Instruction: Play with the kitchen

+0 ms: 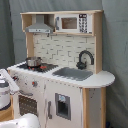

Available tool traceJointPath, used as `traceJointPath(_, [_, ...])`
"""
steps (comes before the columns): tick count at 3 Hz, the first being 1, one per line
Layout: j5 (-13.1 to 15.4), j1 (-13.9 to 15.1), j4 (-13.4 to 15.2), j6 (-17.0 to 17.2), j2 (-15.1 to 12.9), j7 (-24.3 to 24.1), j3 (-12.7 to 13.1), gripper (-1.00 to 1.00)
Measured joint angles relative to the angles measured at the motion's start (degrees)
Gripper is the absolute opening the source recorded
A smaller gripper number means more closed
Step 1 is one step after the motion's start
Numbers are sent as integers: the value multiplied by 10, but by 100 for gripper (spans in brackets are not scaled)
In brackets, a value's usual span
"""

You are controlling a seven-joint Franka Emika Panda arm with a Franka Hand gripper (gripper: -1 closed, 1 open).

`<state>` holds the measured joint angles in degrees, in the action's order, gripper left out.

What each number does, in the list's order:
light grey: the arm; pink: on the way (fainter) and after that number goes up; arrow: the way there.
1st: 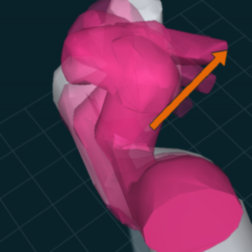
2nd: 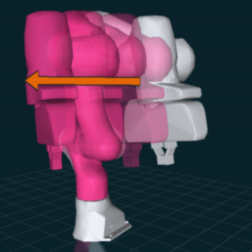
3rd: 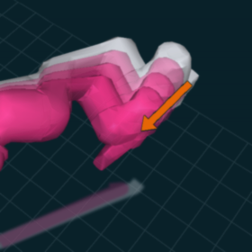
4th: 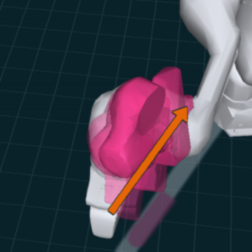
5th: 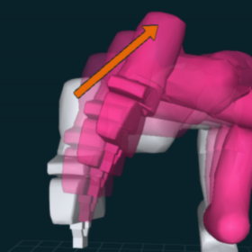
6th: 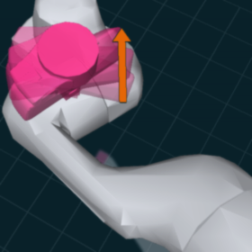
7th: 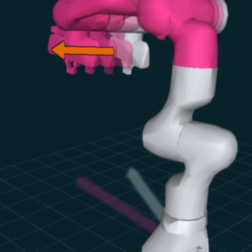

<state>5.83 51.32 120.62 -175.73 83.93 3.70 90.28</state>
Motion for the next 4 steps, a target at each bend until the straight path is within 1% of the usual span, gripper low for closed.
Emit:
traceJointPath(3, [-2,0,0,4,0,-177,2,-100])
traceJointPath(4, [-2,0,0,4,0,-181,4,-100])
